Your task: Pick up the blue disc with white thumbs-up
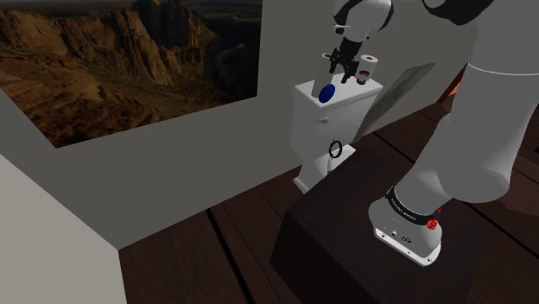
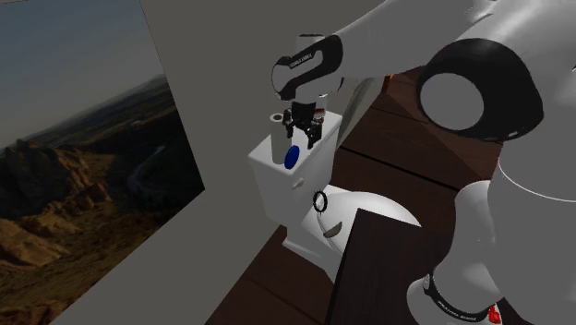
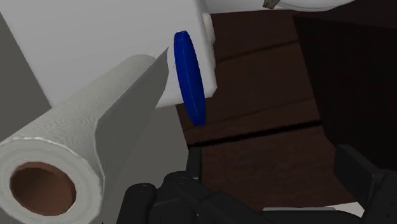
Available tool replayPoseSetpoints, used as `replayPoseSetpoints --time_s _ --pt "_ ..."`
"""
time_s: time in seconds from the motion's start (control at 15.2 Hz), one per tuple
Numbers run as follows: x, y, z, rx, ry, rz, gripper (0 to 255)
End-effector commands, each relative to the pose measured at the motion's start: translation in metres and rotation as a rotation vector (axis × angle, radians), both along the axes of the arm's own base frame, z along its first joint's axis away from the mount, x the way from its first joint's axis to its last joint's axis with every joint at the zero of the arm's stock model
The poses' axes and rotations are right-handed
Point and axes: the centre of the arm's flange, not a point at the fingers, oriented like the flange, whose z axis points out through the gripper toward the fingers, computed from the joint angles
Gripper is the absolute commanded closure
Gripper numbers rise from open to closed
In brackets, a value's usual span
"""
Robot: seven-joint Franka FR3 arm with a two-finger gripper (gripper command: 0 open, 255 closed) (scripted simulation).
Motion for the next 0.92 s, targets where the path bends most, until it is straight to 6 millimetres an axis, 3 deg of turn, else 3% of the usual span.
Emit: replayPoseSetpoints --time_s 0.0,0.2,0.79,0.86 --pt "0.023 -0.009 -0.016 0.01 -0.006 0.089 0" --pt "0.052 -0.013 -0.033 0.016 -0.01 0.188 0" --pt "0.052 -0.013 -0.073 0.016 -0.01 0.188 0" --pt "0.051 -0.013 -0.073 0.016 -0.01 0.188 255"
